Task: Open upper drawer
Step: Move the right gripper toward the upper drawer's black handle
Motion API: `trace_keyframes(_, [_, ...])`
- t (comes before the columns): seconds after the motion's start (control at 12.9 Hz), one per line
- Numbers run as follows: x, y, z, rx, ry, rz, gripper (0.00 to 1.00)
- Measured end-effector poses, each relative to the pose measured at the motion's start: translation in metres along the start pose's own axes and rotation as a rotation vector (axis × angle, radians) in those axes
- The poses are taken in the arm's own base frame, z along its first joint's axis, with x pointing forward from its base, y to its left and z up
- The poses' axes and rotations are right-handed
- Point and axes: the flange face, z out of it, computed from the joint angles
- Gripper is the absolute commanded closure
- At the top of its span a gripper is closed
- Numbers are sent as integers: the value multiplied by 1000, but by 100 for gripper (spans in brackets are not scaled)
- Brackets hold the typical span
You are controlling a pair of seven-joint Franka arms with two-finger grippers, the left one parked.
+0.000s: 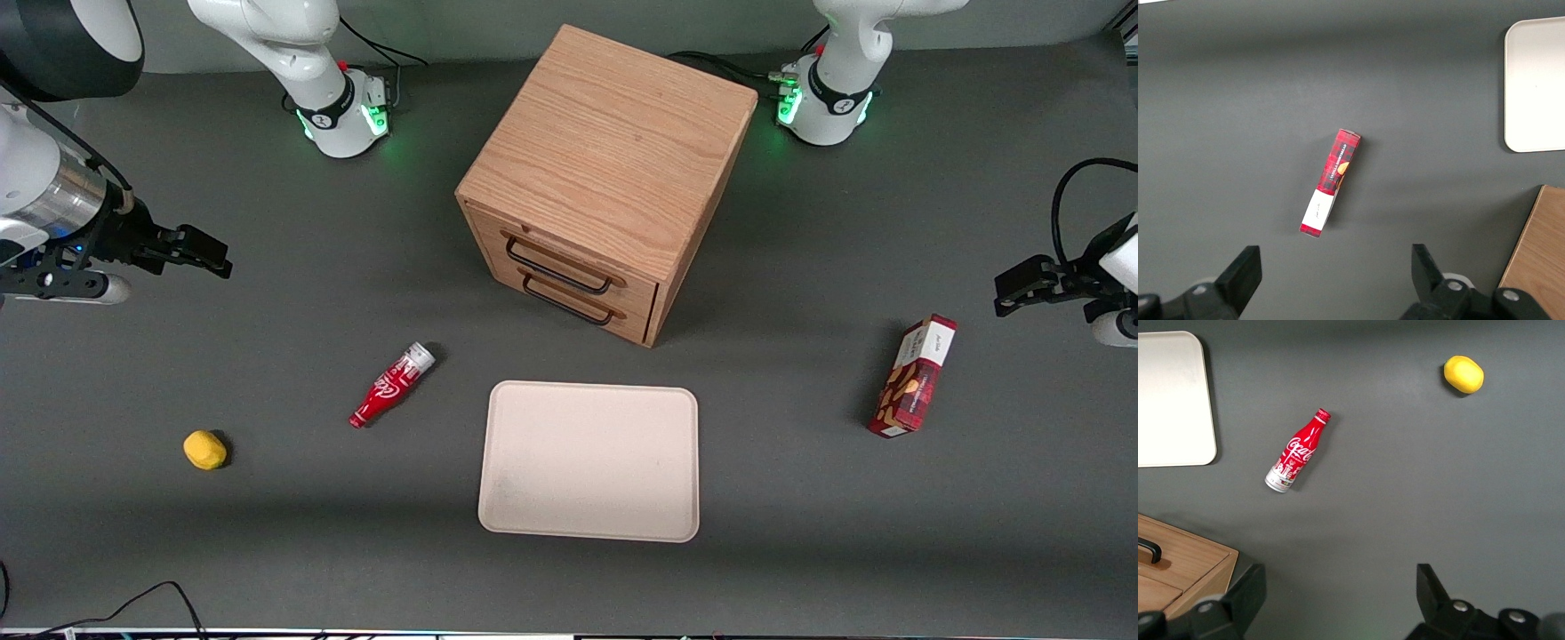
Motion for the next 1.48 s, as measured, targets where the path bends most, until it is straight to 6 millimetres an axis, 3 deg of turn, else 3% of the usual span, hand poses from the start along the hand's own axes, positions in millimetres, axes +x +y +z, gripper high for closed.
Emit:
trace_keyframes(0.31, [1,0,0,-1,3,0,0])
trace_keyframes(0.47, [2,-16,1,4,18,-33,0])
trace_keyframes(0.54, [0,-43,-1,7,30,-83,0])
trace_keyframes(0.86, [-38,-194,-8,14,95,-363,0])
trace_keyframes(1.17, [-56,-284,6,117,131,-526,0])
trace_keyframes(1.32, [-74,-336,16,186,175,-617,0])
trace_keyframes(1.4, [-85,-356,21,194,194,-656,0])
trace_keyframes(1.48, [-89,-363,28,189,189,-680,0])
